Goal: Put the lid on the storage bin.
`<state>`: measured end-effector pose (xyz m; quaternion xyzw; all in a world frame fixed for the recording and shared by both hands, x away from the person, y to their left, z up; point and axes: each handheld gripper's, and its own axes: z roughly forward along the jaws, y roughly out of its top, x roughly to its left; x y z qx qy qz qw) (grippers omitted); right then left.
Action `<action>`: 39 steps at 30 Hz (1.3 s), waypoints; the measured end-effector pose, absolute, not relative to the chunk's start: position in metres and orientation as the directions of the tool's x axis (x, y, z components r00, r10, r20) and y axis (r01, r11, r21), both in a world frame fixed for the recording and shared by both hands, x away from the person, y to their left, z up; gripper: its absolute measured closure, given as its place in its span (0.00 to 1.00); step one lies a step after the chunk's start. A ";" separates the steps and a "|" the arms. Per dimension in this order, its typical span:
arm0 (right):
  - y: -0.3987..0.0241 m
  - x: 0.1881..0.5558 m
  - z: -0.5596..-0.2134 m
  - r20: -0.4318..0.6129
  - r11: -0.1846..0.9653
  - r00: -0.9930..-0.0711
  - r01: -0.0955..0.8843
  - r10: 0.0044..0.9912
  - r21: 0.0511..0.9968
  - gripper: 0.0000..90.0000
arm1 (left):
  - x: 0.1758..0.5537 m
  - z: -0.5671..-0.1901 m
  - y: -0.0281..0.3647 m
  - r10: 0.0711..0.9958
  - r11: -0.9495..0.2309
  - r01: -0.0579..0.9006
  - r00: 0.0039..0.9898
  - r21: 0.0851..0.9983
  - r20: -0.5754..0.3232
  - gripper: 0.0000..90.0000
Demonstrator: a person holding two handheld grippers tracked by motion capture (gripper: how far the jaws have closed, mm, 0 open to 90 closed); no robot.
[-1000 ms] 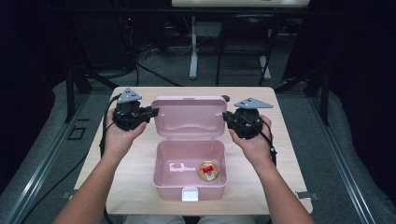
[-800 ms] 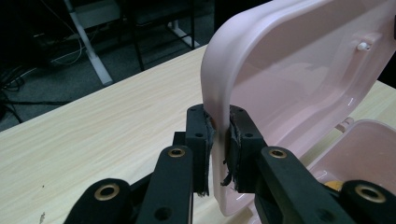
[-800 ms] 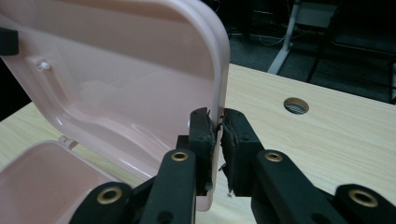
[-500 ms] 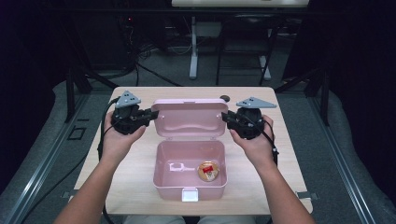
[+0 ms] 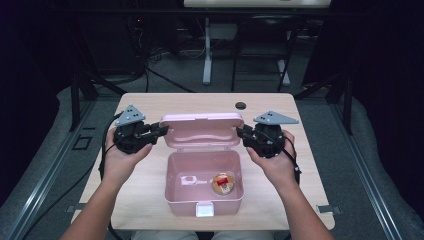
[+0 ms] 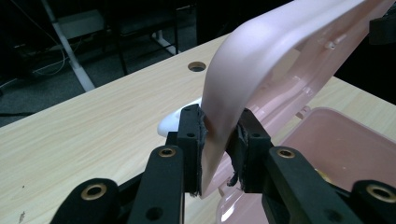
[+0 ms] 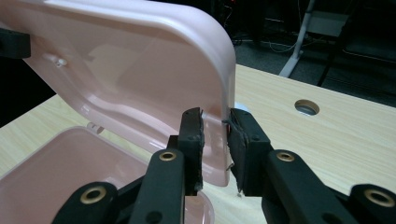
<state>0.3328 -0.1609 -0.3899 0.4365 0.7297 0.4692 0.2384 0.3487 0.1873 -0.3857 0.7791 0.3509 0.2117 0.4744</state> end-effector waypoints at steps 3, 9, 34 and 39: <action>-0.162 0.329 -0.391 0.064 0.178 -0.512 0.410 0.857 0.895 0.83 | 0.345 -0.387 0.185 0.757 -0.338 0.321 0.652 0.884 0.053 0.87; -0.161 0.325 -0.394 0.045 0.189 -0.505 0.404 0.862 0.895 0.83 | 0.344 -0.386 0.180 0.753 -0.389 0.292 0.647 0.874 0.119 0.88; -0.164 0.310 -0.397 0.054 0.178 -0.507 0.398 0.860 0.900 0.82 | 0.340 -0.389 0.186 0.718 -0.344 0.305 0.695 0.888 0.040 0.82; -0.165 0.306 -0.397 0.057 0.183 -0.517 0.402 0.854 0.897 0.81 | 0.333 -0.389 0.190 0.706 -0.340 0.315 0.708 0.886 0.019 0.78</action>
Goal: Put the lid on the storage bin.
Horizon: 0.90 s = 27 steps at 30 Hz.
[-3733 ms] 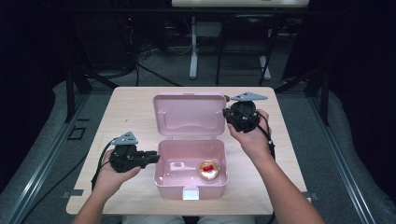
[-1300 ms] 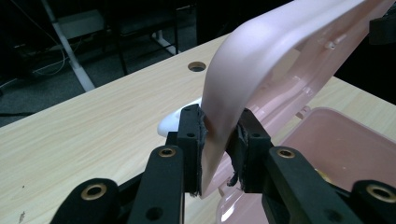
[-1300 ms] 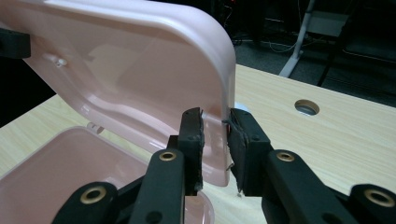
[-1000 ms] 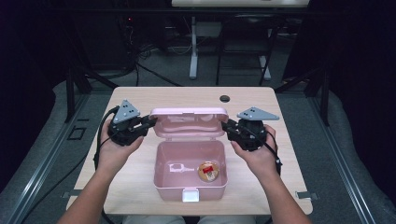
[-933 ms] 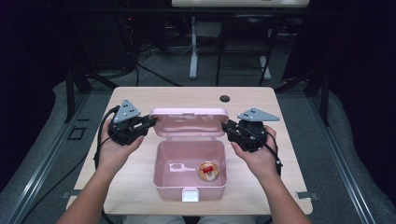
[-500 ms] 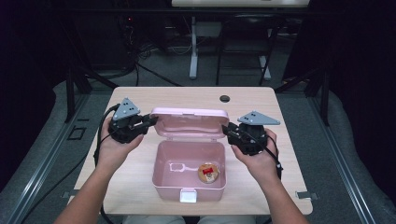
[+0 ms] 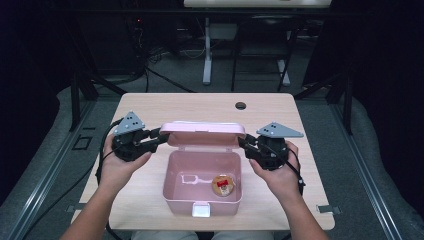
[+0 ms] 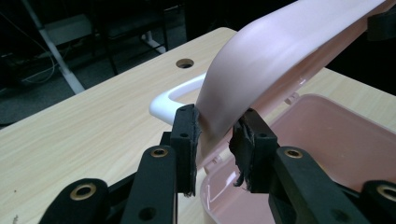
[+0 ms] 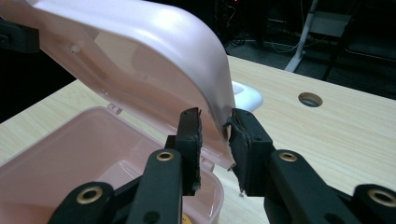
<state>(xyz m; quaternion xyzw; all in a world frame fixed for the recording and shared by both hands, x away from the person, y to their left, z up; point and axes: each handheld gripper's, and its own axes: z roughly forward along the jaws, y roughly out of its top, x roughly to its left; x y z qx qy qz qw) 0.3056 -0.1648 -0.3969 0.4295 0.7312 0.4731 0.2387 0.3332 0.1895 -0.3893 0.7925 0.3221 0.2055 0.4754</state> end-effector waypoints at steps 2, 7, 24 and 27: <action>-0.165 0.303 -0.396 0.055 0.186 -0.520 0.400 0.852 0.897 0.81 | 0.330 -0.389 0.192 0.701 -0.335 0.320 0.713 0.886 0.008 0.77; -0.167 0.296 -0.394 0.061 0.185 -0.534 0.396 0.843 0.899 0.80 | 0.321 -0.390 0.197 0.690 -0.338 0.327 0.724 0.882 -0.004 0.73; -0.169 0.288 -0.392 0.064 0.196 -0.557 0.394 0.828 0.898 0.78 | 0.312 -0.389 0.195 0.673 -0.354 0.317 0.740 0.880 0.004 0.71; -0.168 0.286 -0.393 0.061 0.202 -0.559 0.396 0.827 0.896 0.78 | 0.310 -0.390 0.196 0.670 -0.353 0.320 0.742 0.879 0.000 0.72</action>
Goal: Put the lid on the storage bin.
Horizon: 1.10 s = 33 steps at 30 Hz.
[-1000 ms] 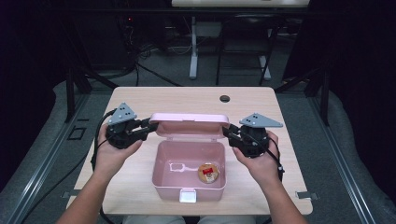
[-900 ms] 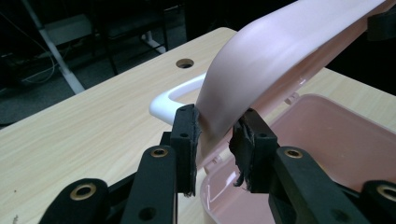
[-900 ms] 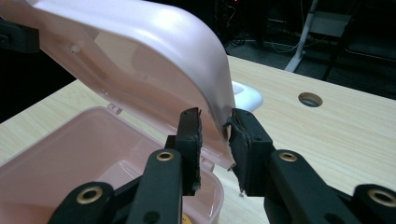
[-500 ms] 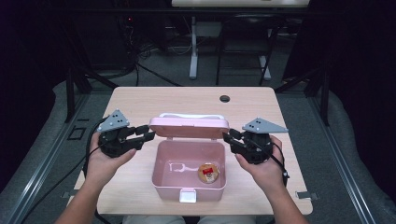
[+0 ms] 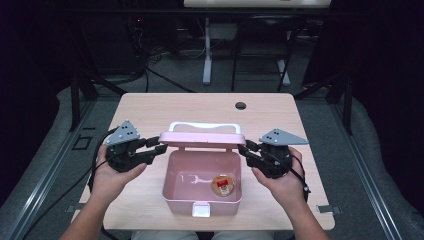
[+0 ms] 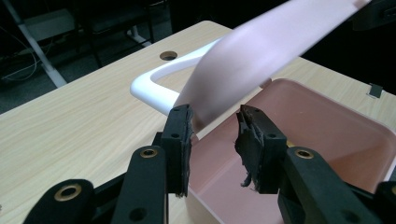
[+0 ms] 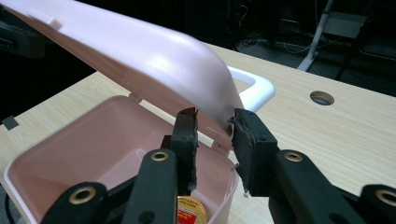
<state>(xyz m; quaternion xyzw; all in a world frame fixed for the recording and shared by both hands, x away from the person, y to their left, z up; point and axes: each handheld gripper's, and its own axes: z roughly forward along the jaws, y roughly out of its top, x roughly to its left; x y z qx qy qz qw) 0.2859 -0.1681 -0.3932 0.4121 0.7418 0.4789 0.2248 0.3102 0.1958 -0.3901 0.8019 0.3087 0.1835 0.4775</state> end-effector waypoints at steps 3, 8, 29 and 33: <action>-0.167 0.284 -0.395 0.060 0.205 -0.562 0.395 0.825 0.895 0.77 | 0.308 -0.391 0.196 0.667 -0.354 0.318 0.745 0.879 -0.001 0.72; -0.166 0.281 -0.398 0.047 0.216 -0.560 0.393 0.827 0.894 0.76 | 0.305 -0.392 0.196 0.661 -0.355 0.324 0.750 0.877 -0.010 0.72; -0.171 0.276 -0.408 0.102 0.213 -0.585 0.445 0.804 0.870 0.75 | 0.296 -0.403 0.199 0.653 -0.358 0.338 0.757 0.871 -0.026 0.72; -0.171 0.276 -0.410 0.102 0.223 -0.594 0.448 0.798 0.866 0.73 | 0.295 -0.408 0.200 0.652 -0.349 0.343 0.757 0.872 -0.037 0.72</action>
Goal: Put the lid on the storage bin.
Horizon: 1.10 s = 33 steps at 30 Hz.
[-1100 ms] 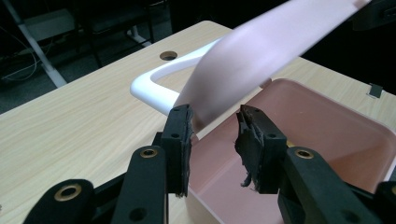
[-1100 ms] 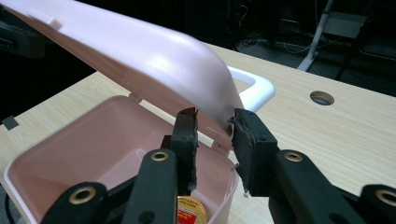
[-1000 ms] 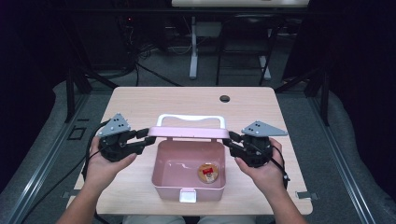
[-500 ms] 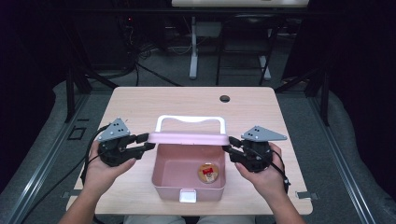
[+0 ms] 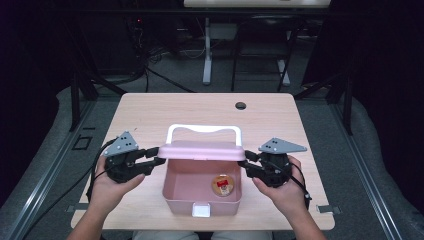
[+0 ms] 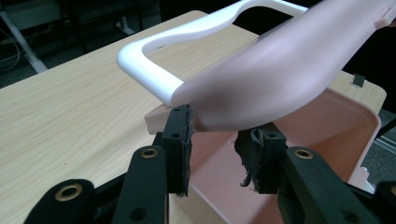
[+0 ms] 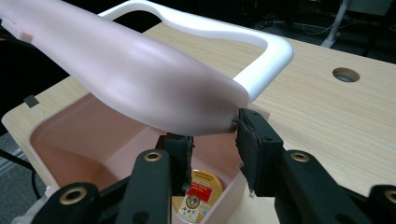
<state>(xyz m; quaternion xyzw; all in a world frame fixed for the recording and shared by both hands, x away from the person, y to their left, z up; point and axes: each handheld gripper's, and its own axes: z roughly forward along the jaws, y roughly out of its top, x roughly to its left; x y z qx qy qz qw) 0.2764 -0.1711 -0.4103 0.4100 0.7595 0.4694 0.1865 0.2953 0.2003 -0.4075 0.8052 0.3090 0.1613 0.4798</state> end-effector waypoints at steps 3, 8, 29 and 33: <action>-0.172 0.275 -0.412 0.102 0.229 -0.597 0.452 0.796 0.862 0.73 | 0.294 -0.410 0.200 0.652 -0.350 0.349 0.757 0.869 -0.042 0.72; -0.172 0.274 -0.415 0.101 0.230 -0.600 0.451 0.794 0.862 0.73 | 0.293 -0.413 0.201 0.651 -0.347 0.351 0.757 0.870 -0.046 0.72; -0.173 0.272 -0.423 0.112 0.230 -0.601 0.463 0.791 0.856 0.72 | 0.290 -0.418 0.201 0.645 -0.361 0.354 0.763 0.863 -0.043 0.72; -0.173 0.272 -0.425 0.115 0.227 -0.600 0.463 0.791 0.857 0.72 | 0.290 -0.418 0.202 0.645 -0.362 0.357 0.763 0.861 -0.045 0.72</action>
